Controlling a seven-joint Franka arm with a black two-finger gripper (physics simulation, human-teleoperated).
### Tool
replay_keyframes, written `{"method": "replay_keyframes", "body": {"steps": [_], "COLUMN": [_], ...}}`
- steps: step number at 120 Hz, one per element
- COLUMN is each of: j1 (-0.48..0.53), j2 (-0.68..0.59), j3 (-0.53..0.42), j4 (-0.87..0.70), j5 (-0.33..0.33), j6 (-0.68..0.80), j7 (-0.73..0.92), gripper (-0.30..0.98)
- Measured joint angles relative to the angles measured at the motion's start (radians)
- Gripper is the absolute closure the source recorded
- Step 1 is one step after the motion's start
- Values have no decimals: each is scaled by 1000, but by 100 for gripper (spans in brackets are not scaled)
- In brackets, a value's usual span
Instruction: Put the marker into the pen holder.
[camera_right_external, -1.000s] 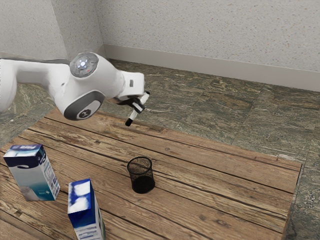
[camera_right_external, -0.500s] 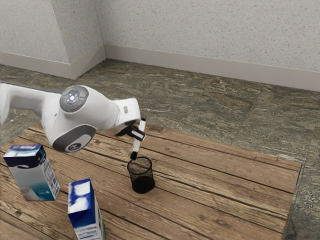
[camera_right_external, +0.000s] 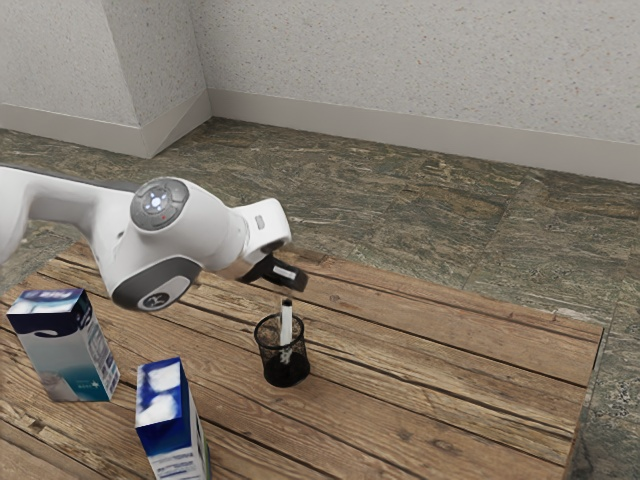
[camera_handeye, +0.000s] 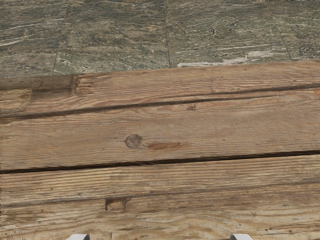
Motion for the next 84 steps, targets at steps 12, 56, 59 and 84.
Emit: {"method": "replay_keyframes", "body": {"steps": [12, 56, 59, 84], "j1": [4, 53, 65, 118], "j2": [3, 76, 74, 94], "j3": [4, 112, 114, 149], "j4": [21, 737, 746, 864], "j5": [-3, -274, -280, -303], "j6": [-40, -869, -912, -1184], "j7": [-22, 149, 165, 277], "gripper": [22, 4, 4, 1]}}
